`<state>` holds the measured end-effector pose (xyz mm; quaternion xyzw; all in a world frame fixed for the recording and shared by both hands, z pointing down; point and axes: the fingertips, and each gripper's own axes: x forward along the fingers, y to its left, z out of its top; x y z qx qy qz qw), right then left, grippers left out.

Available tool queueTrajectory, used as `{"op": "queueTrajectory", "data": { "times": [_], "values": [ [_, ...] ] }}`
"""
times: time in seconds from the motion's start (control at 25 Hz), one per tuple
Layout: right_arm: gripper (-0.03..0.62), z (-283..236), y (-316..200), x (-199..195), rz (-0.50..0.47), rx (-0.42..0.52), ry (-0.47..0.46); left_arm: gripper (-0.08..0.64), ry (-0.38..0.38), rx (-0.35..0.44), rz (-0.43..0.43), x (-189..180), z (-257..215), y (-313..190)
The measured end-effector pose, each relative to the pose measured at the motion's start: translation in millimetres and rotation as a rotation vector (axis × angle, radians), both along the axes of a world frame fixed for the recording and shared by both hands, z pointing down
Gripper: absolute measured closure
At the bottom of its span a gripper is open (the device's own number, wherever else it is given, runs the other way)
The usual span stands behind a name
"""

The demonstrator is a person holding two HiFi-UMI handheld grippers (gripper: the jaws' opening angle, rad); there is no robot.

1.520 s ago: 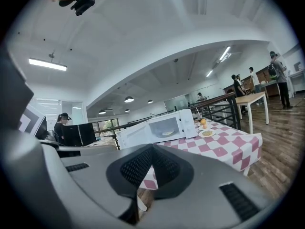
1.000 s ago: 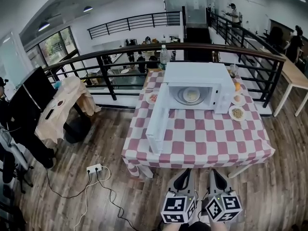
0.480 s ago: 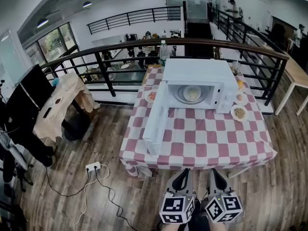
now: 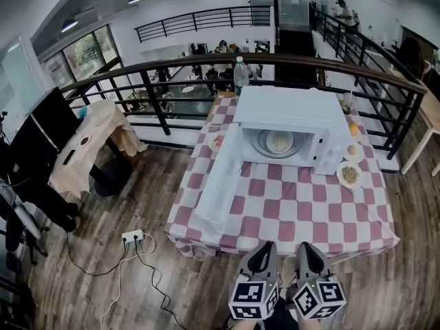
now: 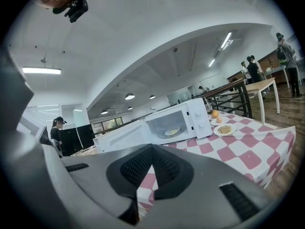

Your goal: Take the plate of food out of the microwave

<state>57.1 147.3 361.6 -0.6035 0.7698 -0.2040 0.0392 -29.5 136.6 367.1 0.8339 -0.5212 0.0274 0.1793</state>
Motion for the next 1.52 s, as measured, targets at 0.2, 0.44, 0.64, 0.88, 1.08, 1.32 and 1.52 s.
{"op": "queueTrajectory", "data": {
  "times": [0.2, 0.44, 0.64, 0.88, 1.08, 1.32, 1.52],
  "values": [
    [0.600, 8.3, -34.6, 9.2, -0.028, -0.012, -0.008, 0.525, -0.005, -0.016, -0.015, 14.6, 10.3, -35.3],
    [0.600, 17.0, -76.3, 23.8, -0.048, -0.029, -0.011, 0.525, -0.001, -0.025, -0.022, 34.5, 13.9, -76.4],
    [0.600, 18.1, -103.5, 31.2, -0.062, -0.034, -0.006, 0.525, -0.002, -0.028, -0.039, 40.4, 13.8, -104.7],
    [0.600, 22.2, -129.9, 41.3, -0.077, -0.045, -0.013, 0.525, -0.001, -0.047, -0.054, 52.5, 20.1, -128.7],
    [0.600, 25.9, -145.0, 46.9, -0.096, -0.053, -0.014, 0.525, -0.010, -0.053, -0.063, 60.7, 23.2, -141.6],
    [0.600, 29.5, -153.3, 46.4, -0.113, -0.069, -0.020, 0.525, -0.020, -0.060, -0.083, 57.7, 23.0, -146.6],
    [0.600, 30.0, -157.5, 42.1, -0.115, -0.075, -0.026, 0.525, -0.020, -0.076, -0.090, 50.0, 26.7, -149.6]
  ]
}}
